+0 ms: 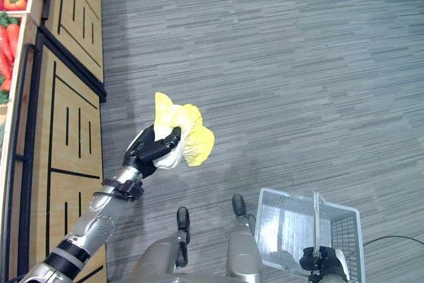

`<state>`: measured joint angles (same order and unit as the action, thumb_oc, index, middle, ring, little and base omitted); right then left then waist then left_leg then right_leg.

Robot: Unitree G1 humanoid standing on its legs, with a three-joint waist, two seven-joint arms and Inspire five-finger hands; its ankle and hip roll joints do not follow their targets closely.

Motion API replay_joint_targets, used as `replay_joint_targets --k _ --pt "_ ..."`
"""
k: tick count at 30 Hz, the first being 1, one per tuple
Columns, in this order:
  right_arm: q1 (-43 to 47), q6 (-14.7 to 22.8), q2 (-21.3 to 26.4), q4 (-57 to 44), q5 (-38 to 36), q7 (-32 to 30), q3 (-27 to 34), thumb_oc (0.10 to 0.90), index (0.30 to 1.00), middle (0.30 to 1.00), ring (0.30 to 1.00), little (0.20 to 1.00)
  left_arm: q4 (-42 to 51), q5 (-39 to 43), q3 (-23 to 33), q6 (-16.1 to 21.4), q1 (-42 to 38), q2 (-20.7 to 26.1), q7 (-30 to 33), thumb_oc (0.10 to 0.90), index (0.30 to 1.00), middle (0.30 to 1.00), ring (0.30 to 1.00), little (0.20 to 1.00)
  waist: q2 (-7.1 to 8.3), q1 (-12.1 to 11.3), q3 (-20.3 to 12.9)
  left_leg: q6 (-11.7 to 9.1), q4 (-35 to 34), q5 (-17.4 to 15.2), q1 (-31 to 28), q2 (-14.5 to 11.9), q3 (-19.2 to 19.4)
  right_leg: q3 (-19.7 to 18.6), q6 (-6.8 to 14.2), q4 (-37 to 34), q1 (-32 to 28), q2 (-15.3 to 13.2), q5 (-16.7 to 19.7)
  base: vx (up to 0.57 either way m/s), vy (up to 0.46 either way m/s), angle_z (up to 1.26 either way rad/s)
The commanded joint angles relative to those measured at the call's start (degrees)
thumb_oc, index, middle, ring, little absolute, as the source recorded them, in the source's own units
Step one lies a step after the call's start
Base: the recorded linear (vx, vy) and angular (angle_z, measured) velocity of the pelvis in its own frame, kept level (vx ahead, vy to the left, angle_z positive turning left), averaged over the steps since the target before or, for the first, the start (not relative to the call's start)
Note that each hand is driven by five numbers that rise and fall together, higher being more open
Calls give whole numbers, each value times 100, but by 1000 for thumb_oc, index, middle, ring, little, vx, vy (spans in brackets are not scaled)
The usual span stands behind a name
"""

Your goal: Get the vegetables into the basket

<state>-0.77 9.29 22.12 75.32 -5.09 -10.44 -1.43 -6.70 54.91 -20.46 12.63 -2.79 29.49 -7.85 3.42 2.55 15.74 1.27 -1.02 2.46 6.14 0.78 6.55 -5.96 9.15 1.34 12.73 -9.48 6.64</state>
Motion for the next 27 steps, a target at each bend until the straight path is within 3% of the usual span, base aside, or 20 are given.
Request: replay_joint_targets --k 1,6,13,14,16,20,24,27 --pt "61 131 234 105 -20 -62 -165 400 300 300 300 300 910 -186 209 528 -150 -118 -307 400 300 300 300 300 16 -139 -371 -514 122 28 147 -561 -140 159 319 453 -255 -91 -140 67 1 -11" --pt "-10 123 277 196 -25 -41 -122 400 300 300 300 300 1027 -352 236 513 8 11 -297 400 300 300 300 300 -16 -149 -518 -576 -114 93 -49 -619 -104 273 263 111 -411 -105 -207 61 -10 3" --pt "-30 198 379 119 -127 -118 -45 400 300 300 300 300 1035 -1463 538 624 195 132 218 400 300 300 300 300 -56 -229 -686 -783 -398 343 -85 -789 -275 515 163 -244 -669 -8 -257 16 -102 10" --pt "-41 232 378 50 -120 -163 -46 400 300 300 300 300 963 -2150 785 652 311 109 568 400 300 300 300 300 -80 -255 -735 -837 -398 376 -80 -840 -321 582 133 -270 -729 28 -284 10 -52 12" --pt "-43 252 366 27 -125 -184 -47 400 300 300 300 300 887 -2467 893 641 354 79 750 400 300 300 300 300 -91 -256 -751 -856 -398 386 -84 -856 -359 611 118 -272 -767 51 -300 8 -68 15" --pt "-79 317 340 -141 -42 -256 -27 400 300 300 300 300 544 -4270 1446 566 620 189 1406 400 300 300 300 300 -120 -294 -864 -915 -398 392 -120 -936 -438 705 80 -309 -895 117 -352 7 -65 20" --pt "-43 338 488 -290 118 -289 -67 400 300 300 300 300 223 -4662 1619 534 823 129 1547 400 300 300 300 300 -152 -299 -1016 -954 -398 376 -187 -992 -461 758 71 -422 -1044 166 -350 28 -47 9" --pt "133 331 947 -462 583 -410 -194 400 300 300 300 300 140 -4617 1589 552 836 111 1511 400 300 300 300 300 -158 -334 -1136 -972 -398 367 -245 -1013 -479 792 70 -473 -1142 168 -340 17 -20 3"
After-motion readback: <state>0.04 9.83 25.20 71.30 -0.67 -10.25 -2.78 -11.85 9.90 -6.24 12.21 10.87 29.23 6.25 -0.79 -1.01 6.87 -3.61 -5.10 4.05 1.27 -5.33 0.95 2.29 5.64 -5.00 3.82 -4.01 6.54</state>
